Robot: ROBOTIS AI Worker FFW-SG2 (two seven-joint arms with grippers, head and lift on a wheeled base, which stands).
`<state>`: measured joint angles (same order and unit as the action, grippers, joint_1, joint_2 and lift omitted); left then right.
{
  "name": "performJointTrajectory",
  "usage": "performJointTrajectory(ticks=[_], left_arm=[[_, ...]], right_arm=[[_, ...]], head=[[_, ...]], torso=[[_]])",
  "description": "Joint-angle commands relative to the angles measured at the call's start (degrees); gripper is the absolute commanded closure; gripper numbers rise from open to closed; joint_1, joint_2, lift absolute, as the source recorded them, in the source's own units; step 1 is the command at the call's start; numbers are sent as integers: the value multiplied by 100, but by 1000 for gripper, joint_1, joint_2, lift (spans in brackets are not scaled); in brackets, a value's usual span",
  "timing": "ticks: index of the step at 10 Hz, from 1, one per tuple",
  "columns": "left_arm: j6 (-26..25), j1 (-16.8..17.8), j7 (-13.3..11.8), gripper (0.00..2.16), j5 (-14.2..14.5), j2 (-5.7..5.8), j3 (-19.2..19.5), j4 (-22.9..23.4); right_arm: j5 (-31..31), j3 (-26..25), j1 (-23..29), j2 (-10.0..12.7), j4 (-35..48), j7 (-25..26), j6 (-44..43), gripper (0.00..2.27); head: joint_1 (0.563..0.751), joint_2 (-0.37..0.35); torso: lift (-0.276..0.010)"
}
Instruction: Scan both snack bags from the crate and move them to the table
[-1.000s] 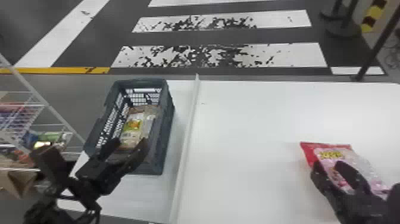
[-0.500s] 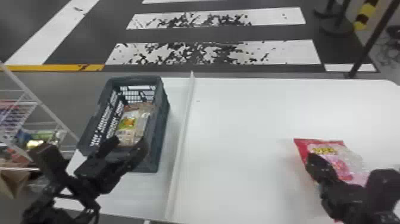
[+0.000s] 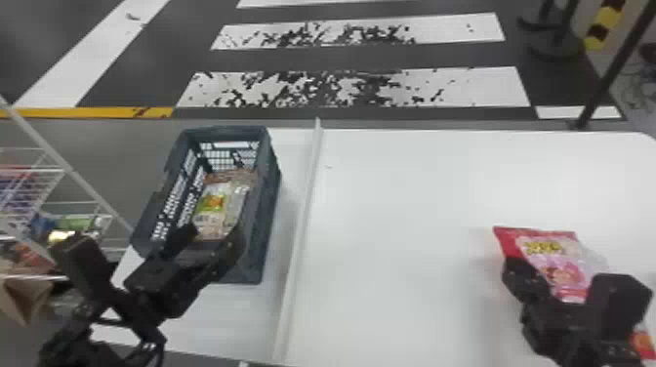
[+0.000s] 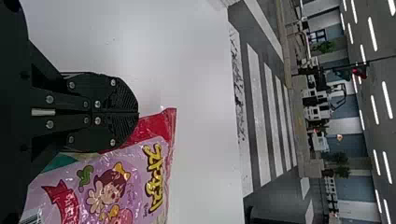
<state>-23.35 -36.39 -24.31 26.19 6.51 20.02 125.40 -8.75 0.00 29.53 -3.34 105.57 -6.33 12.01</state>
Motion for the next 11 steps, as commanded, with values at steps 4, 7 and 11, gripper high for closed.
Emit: performJointTrajectory(ticks=[4,7,11], left_arm=[[18,27,-12,66,0,8,-24,2],[18,18,-65,66,0,-1,-24,-16],[36,35,-21,66,-70,-19,-156,-25]], right_arm=[[-57,-105,-316,9,-248,334,114,2246],[-426,-325,-334,9,-362,360,8,2246],[-1454,-1028,405,18,640,9,-431,2246]], head=[[695,97],[695,73],[695,31]], torso=[[-87],[-87],[-87]])
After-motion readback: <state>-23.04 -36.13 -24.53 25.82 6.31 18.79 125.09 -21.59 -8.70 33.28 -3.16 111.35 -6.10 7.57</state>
